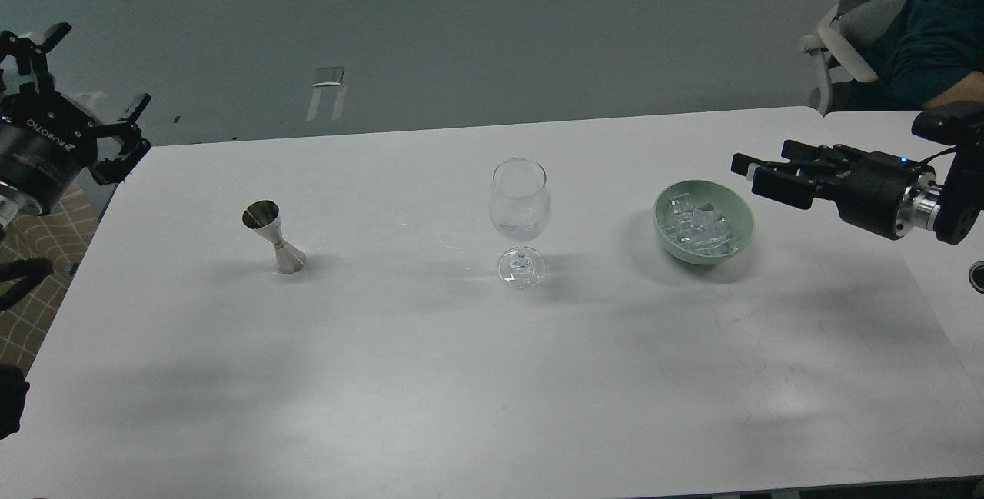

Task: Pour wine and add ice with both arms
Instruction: 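Move the right gripper down into the green bowl of ice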

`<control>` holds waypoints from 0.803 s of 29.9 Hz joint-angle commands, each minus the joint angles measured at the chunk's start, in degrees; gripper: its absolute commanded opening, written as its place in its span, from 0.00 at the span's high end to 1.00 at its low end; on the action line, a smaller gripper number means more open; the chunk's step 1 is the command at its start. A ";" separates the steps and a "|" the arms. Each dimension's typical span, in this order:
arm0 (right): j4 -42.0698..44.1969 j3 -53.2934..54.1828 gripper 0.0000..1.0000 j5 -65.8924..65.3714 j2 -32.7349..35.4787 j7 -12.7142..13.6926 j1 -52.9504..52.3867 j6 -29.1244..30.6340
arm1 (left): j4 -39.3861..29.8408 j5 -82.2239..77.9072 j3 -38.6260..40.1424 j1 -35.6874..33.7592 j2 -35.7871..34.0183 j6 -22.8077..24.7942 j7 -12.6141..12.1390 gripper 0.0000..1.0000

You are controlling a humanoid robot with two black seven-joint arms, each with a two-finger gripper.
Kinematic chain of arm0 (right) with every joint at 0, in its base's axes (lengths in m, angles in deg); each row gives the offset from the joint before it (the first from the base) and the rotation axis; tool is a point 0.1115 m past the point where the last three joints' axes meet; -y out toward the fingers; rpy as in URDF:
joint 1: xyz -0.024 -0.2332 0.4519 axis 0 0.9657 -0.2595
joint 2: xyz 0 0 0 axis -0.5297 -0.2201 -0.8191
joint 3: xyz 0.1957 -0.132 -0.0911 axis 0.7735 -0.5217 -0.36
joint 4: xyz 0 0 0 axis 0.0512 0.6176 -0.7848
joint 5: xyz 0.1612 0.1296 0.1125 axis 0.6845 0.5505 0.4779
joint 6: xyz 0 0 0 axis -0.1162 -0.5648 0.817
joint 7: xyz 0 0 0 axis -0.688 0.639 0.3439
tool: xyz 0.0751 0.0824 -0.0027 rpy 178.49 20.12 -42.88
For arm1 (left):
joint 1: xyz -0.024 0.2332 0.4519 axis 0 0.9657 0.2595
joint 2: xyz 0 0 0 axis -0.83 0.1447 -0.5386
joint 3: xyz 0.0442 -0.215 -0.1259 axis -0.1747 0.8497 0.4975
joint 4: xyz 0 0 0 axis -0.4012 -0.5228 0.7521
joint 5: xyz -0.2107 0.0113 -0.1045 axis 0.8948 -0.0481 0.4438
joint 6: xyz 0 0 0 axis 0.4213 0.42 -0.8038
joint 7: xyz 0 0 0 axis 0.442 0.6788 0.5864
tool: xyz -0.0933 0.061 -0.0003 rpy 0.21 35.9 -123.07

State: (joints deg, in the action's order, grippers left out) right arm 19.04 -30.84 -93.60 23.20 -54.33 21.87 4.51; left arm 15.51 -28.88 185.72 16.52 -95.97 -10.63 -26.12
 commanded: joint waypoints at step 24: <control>16.83 -4.21 0.01 -23.52 -13.76 -4.04 -4.28 -7.90 | -1.13 -0.02 -0.42 0.59 2.07 0.09 0.41 0.02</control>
State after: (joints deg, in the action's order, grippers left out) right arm 33.45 -34.85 -117.10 11.24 -58.46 18.55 -2.25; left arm 14.53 -28.90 185.30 16.91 -93.93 -10.59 -25.71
